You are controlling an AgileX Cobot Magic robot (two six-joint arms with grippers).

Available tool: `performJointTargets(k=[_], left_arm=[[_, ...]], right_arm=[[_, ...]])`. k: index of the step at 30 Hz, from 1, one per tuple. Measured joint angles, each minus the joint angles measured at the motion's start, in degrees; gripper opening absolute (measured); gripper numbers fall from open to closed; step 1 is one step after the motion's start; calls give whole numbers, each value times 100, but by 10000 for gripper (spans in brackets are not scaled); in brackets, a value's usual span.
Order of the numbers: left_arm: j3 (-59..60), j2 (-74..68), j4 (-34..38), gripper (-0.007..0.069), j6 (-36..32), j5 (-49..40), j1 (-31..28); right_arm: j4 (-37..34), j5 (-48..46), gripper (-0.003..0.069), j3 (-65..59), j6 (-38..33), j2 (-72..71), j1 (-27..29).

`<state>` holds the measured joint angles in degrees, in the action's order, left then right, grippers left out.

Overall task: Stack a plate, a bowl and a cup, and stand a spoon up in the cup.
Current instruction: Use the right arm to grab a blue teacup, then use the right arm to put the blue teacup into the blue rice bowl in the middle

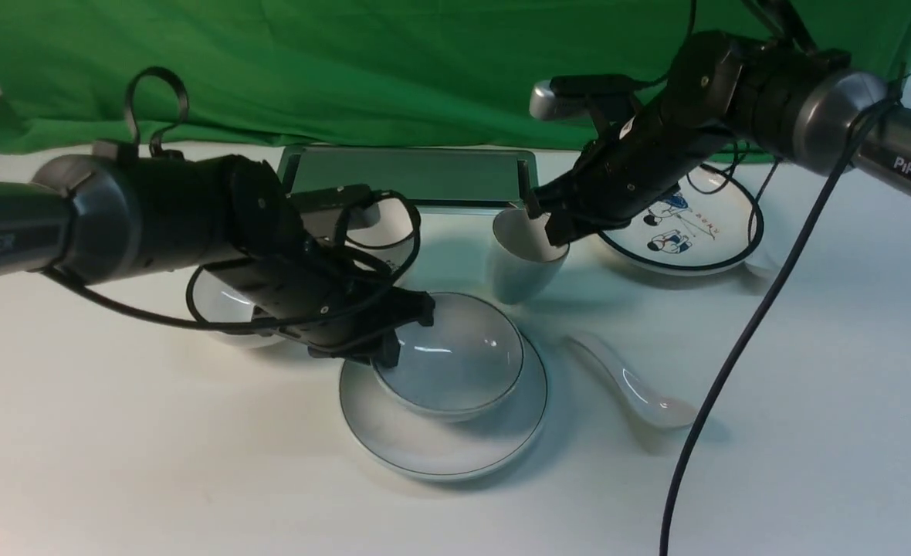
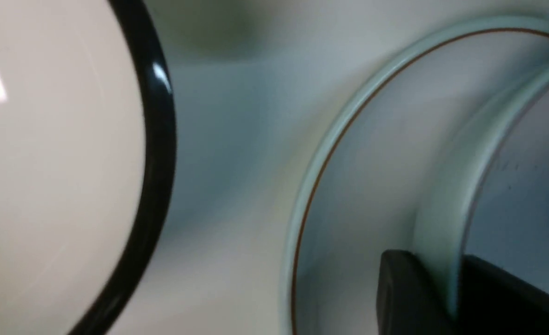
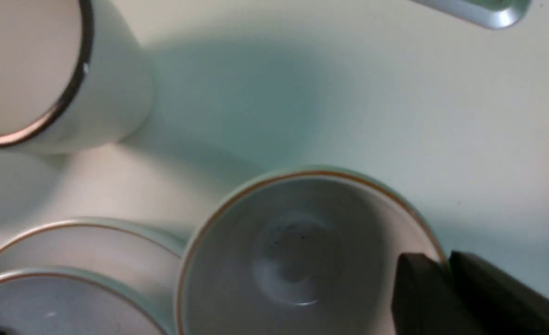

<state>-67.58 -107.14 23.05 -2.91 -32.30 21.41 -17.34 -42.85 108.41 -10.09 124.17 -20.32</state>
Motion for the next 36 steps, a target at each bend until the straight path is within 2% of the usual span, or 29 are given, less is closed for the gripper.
performJointTargets(k=[3, 7, 10, 12, 15, 16, 19, 20, 21, 22, 23, 25, 29, 35, 36], left_arm=[[0, 80, 0, 298, 5, -33, 0], [0, 230, 0, 421, 5, -61, 0], [-55, 597, -167, 481, 19, -349, 0], [-120, 839, -479, 480, 130, -631, 6], [-147, 1219, -1106, 449, 458, -1024, 23], [-167, 1537, -1776, 392, 841, -1391, 24], [-166, 1915, -2619, 278, 1330, -1943, 24], [-166, 2233, -3175, 149, 1657, -2358, 18], [-166, 2269, -3217, 135, 1681, -2393, 18], [-159, 2515, -3394, 64, 1805, -2560, 11], [-136, 2664, -3452, 41, 1839, -2578, 0], [21, 3156, -3439, 9, 1920, -2507, 0], [277, 3651, -3440, 4, 1969, -2339, 0], [288, 3805, -3445, 4, 1980, -2322, 0], [288, 3805, -3445, 4, 1980, -2322, 0]], right_arm=[[15, -470, 79, 358, -149, -374, 0], [10, -1018, 79, 576, -219, -912, 0], [-4, -2041, 79, 597, -388, -1340, -74], [12, -2257, 79, 459, -476, -1380, -214], [65, -2180, 79, 168, -560, -1367, -439], [148, -1939, 79, -136, -592, -1335, -652], [229, -1508, 79, -478, -603, -1254, -902], [250, -1210, 79, -625, -603, -1121, -1050], [250, -1150, 79, -642, -603, -1086, -1080], [258, -991, 79, -657, -603, -963, -1147], [265, -880, 79, -664, -603, -874, -1181], [300, -564, 79, -675, -603, -604, -1239], [313, -279, 109, -695, -603, -365, -1241], [313, -290, 320, -695, -603, -393, -1248], [319, -303, 330, -695, -603, -413, -1248]])
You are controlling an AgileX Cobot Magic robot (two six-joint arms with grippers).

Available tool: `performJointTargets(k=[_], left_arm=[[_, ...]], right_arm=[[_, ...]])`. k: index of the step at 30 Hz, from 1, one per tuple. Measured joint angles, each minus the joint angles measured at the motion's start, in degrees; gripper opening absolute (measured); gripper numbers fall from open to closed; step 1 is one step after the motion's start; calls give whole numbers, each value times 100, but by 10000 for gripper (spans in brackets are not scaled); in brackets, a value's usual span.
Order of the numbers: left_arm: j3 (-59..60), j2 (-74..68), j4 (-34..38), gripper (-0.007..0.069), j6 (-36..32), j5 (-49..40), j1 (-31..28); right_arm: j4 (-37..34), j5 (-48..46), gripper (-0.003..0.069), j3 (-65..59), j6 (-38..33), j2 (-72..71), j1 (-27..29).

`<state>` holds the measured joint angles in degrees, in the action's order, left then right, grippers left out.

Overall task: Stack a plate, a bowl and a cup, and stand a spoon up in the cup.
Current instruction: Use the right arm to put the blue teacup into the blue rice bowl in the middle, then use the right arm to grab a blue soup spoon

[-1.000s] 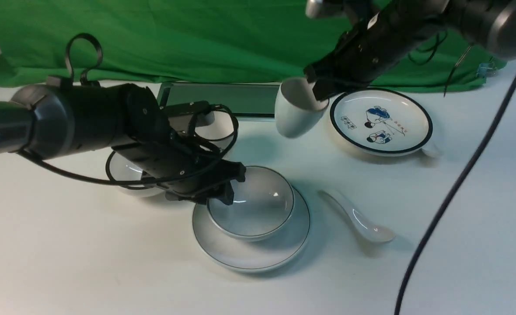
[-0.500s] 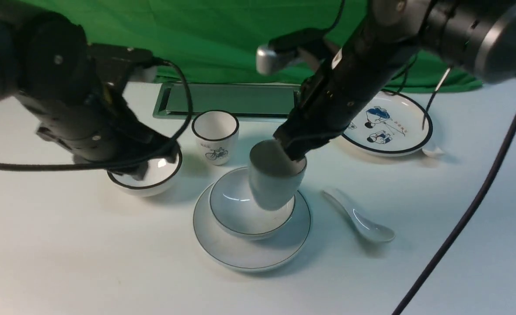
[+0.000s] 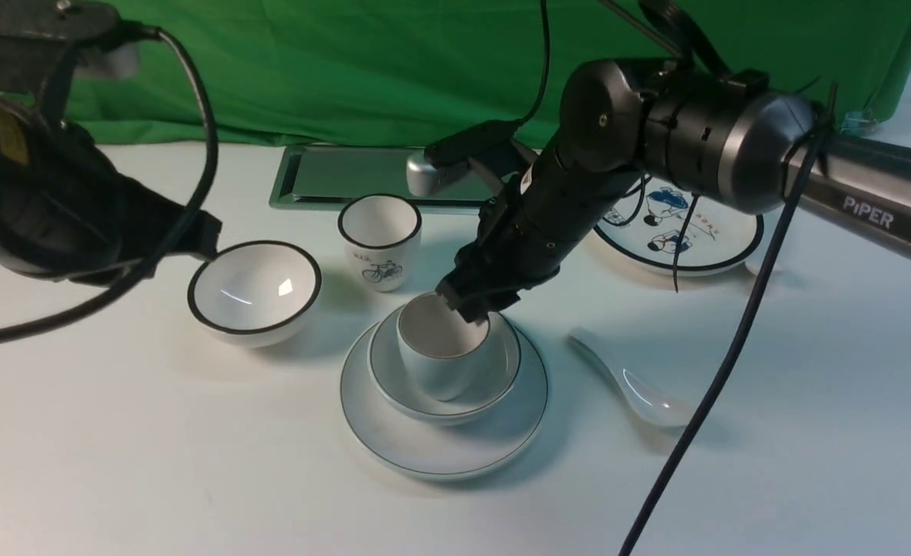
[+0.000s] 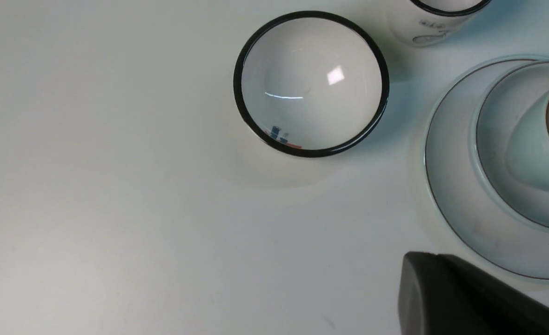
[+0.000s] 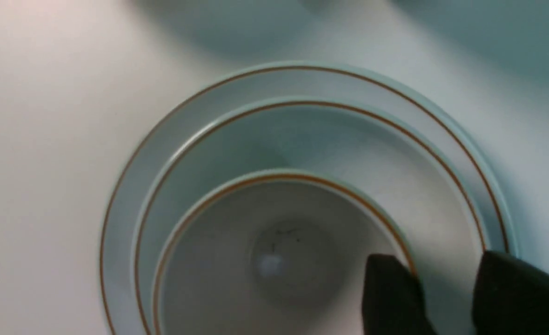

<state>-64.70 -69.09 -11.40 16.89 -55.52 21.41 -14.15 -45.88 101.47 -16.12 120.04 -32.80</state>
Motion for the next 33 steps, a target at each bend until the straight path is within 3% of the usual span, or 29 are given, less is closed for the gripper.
performJointTargets(k=[1, 3, 8, 13, 14, 19, 25, 28, 31, 33], left_arm=[[0, 2, 0, 4, 0, 0, 0], [0, 2, 0, 4, 22, 0, 0], [7, 2, -7, 4, 29, 5, 0], [7, 2, -1, 4, 34, 5, 0], [7, 2, 3, 4, 41, 5, 0], [7, 2, 10, 4, 41, 36, 0], [7, 2, 39, 4, 41, 43, 0], [7, 2, 53, 4, 41, 43, 0], [7, 2, 223, 4, 41, 120, 0], [7, 2, 329, 4, 41, 222, 0]], right_arm=[[82, -164, 395, 24, 7, -76, 0], [392, -468, 447, 152, 90, -251, 12], [1313, -1038, 430, 326, 483, -821, 308], [1345, -1410, 448, 64, 519, -788, 818], [1345, -1340, 489, -145, 519, -564, 910], [1296, -1152, 544, -299, 519, 70, 849], [1267, -765, 545, -303, 495, 580, 708], [1292, -658, 483, -303, 554, 631, 694], [1346, -721, 188, -194, 613, 631, 691], [1364, -823, 168, -9, 707, 547, 696]])
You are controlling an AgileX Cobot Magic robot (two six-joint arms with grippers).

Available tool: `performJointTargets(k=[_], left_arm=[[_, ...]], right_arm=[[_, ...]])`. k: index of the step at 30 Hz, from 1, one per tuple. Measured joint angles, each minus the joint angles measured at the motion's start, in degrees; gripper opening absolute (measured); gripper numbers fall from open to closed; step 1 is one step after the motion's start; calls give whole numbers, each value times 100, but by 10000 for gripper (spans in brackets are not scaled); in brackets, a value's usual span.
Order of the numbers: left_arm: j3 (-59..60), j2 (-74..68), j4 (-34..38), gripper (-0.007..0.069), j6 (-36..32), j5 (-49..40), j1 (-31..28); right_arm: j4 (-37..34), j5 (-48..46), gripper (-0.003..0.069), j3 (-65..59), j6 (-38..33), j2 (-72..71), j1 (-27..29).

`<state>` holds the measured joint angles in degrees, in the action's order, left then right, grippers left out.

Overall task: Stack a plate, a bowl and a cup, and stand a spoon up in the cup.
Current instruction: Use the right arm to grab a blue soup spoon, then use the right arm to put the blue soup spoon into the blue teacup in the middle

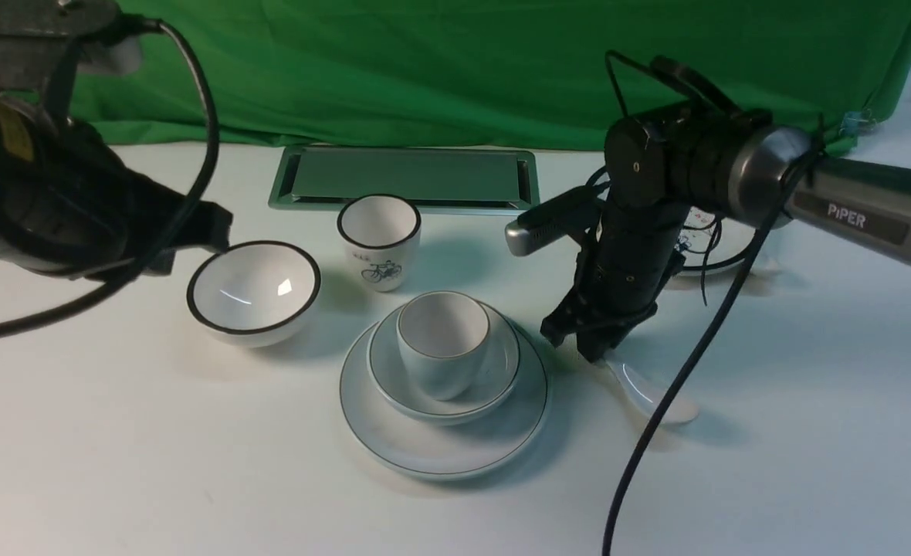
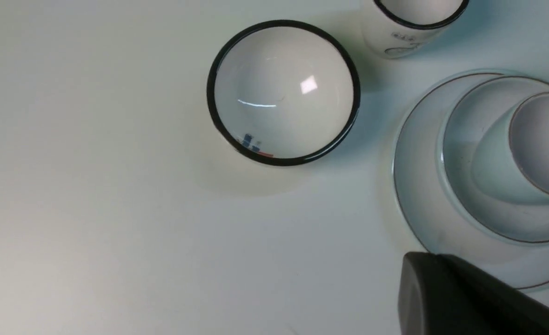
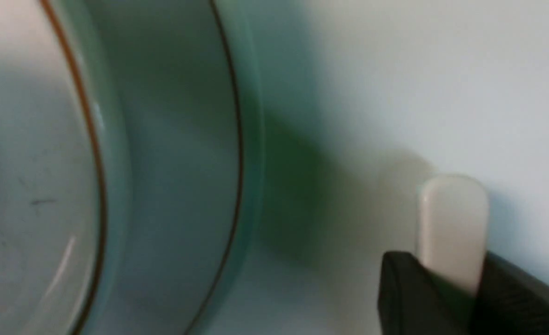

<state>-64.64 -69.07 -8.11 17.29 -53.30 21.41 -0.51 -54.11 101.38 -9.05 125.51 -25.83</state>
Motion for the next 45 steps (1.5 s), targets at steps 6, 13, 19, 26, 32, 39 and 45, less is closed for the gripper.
performJointTargets(k=[6, 13, 19, 26, 32, 39, 45], left_arm=[[0, 0, 19, 4, -60, 65, 0], [0, 0, -64, 4, -88, 67, 0], [0, 0, -130, 4, -88, 84, 0], [0, 0, -157, 4, -100, 183, 0], [2, 0, -164, 4, -100, 186, 0], [2, 0, -164, 4, -100, 186, 0], [2, 0, -164, 4, -100, 186, 0]], right_arm=[[-745, 1711, 174, -220, 25, -1290, -90], [-1401, 6490, 174, -2503, -179, -2496, -1082], [-1418, 8436, 174, -3615, -254, -2192, -1622], [-1442, 9080, 174, -3662, -246, -1825, -1672], [-1442, 9096, 174, -3668, -124, -1675, -1693], [-1448, 8915, 214, -3668, -89, -1669, -1725], [-1448, 7939, 416, -3673, -103, -1964, -1725]])
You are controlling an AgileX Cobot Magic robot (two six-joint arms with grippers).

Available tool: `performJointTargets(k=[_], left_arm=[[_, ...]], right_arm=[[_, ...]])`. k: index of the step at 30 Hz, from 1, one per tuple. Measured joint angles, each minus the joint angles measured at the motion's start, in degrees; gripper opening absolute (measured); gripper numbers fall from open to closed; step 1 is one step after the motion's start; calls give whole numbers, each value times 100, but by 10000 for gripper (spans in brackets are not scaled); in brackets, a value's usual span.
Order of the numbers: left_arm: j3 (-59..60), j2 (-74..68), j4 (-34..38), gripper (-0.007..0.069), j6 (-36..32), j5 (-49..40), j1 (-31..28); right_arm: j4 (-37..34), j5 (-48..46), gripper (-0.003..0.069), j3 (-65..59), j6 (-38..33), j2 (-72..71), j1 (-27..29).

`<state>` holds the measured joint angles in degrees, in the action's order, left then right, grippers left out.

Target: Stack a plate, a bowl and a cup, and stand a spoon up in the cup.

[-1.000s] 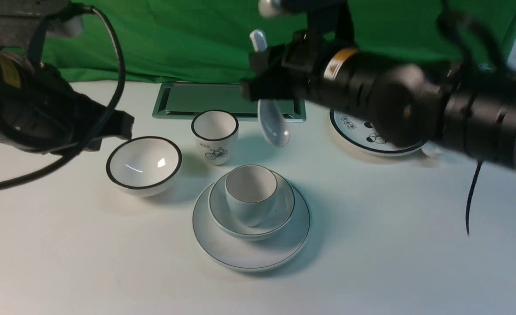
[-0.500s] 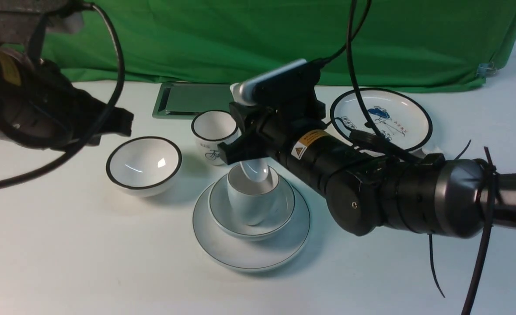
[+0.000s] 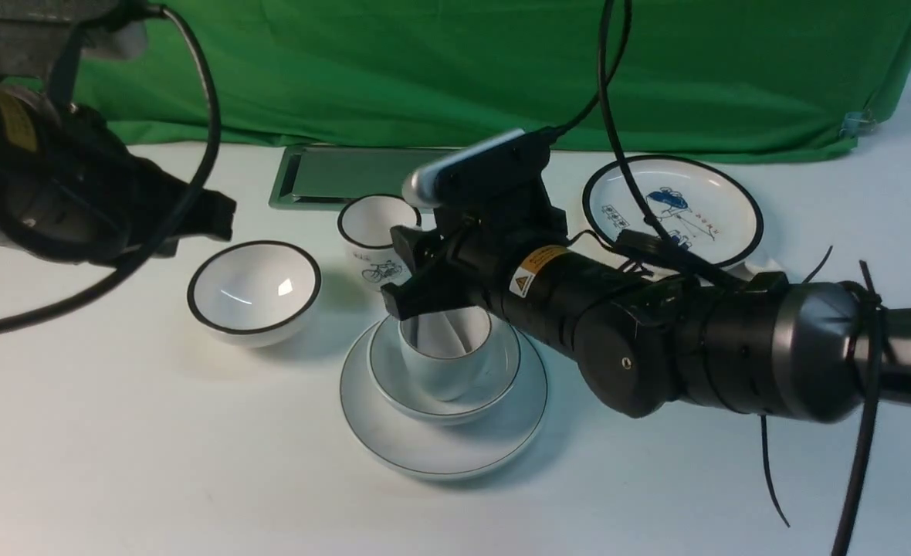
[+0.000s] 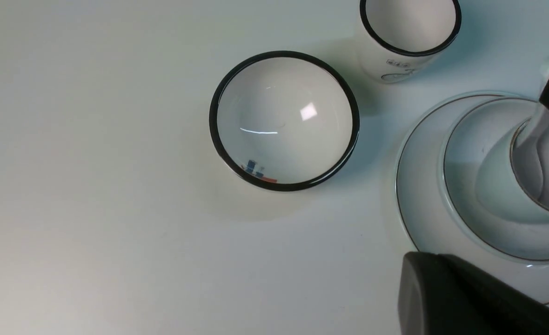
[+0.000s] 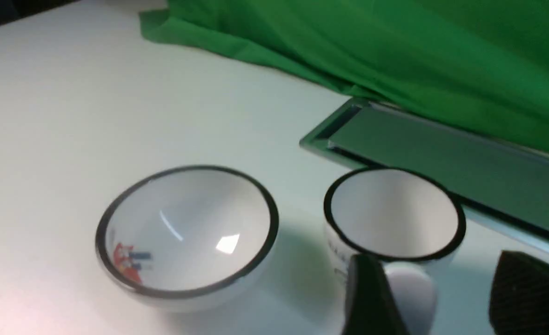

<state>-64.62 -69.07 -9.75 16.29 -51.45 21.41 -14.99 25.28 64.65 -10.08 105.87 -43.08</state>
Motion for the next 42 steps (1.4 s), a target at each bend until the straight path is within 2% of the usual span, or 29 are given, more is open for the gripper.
performJointTargets(k=[1, 3, 5, 8, 11, 15, 16, 18, 24, 27, 31, 42], left_arm=[[0, 0, 0, 4, 0, 0, 0], [0, 19, 0, 4, -5, 0, 0], [5, 71, 0, 4, -6, 0, 0], [19, 283, 0, 4, -101, -5, 0], [211, 735, 6, 4, -143, 110, 0], [1040, 1835, 53, 4, -148, 712, 0], [1040, 1835, 52, 4, -148, 753, 0], [1869, 2816, 83, 4, 13, 1307, 0], [3430, 4913, 147, 4, 220, 2356, 0], [4009, 5728, 163, 4, 235, 3017, 0], [4391, 6371, 219, 4, 253, 3599, 0], [4498, 6634, 251, 4, 253, 3703, 0]], right_arm=[[0, -54, 419, 0, 0, -65, 0], [-6, -961, 407, 0, -31, -680, 31], [-6, -1959, 316, 0, -164, -1309, 142], [20, -3357, 122, -15, -314, -2515, 578], [309, -4142, 43, -450, -194, -4010, 1287], [809, -4066, 29, -1787, 117, -6229, 2022], [809, -4053, 29, -1871, 131, -6229, 2053], [892, -3670, 29, -3111, 271, -7870, 2367], [897, -2295, 31, -5054, 518, -10134, 2504], [897, -1487, 56, -5422, 557, -10541, 2511], [897, -987, 93, -5487, 590, -10444, 2511], [892, -1282, 124, -5515, 602, -10389, 2511]])
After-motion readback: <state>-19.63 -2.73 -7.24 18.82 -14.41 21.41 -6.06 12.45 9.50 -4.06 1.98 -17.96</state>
